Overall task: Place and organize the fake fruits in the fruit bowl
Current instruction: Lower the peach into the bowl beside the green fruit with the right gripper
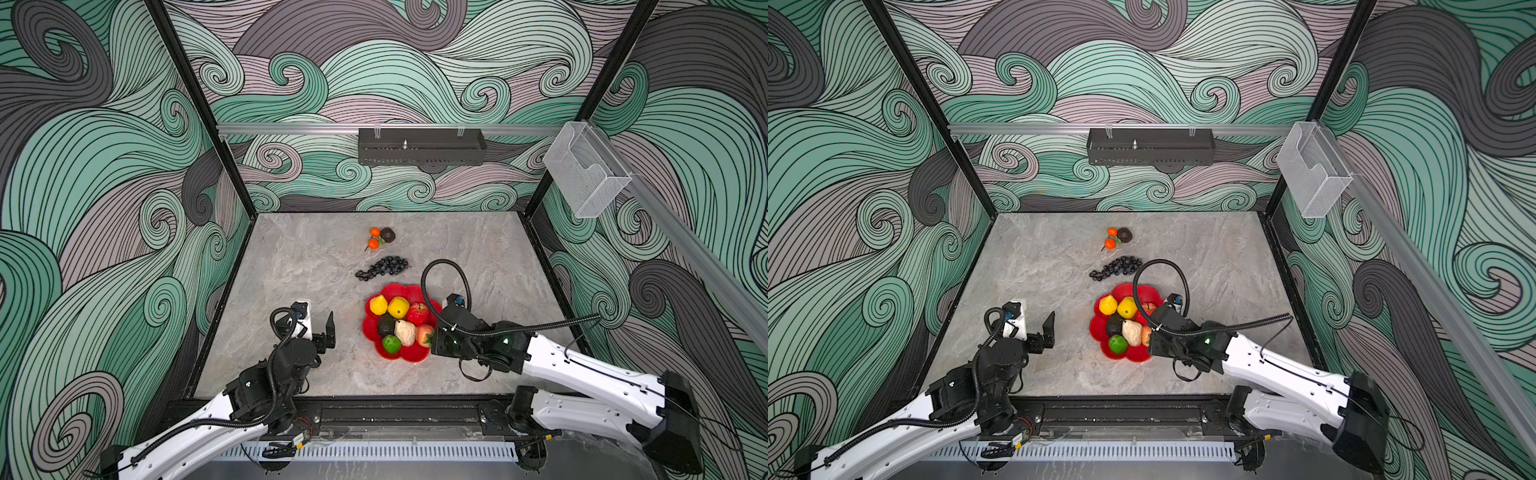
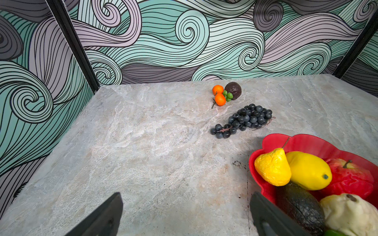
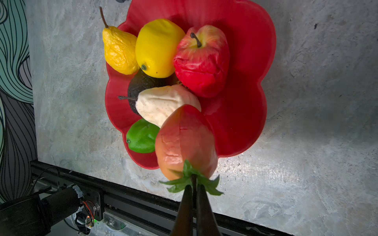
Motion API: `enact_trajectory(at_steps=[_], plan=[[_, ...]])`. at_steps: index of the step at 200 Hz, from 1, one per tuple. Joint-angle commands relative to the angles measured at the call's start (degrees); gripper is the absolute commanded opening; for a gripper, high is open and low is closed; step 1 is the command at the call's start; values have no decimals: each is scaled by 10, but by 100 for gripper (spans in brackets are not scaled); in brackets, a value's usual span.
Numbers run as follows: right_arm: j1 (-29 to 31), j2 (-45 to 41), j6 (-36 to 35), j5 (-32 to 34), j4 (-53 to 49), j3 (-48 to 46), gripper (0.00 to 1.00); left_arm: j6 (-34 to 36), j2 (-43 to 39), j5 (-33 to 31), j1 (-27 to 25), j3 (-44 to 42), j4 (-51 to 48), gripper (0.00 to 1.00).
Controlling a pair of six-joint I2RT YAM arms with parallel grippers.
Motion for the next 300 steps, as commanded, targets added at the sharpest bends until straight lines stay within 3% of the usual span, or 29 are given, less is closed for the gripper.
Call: enact_trajectory(at_steps=[1,215,265,284,300], plan=[[-4,22,-11,4,-30,20,0,4,-5,-7,4,3,7,98],[-23,143,31,-51,-70,85,0,-1,-23,-7,4,3,-5,99],[-23,144,32,-49,-68,89,10,-1,-24,-7,4,3,-5,99],[-23,139,32,-54,-63,90,2,-1,-24,-6,4,3,-3,99],[-23,131,34,-58,-62,90,1,-1,-22,-6,4,3,-2,99]])
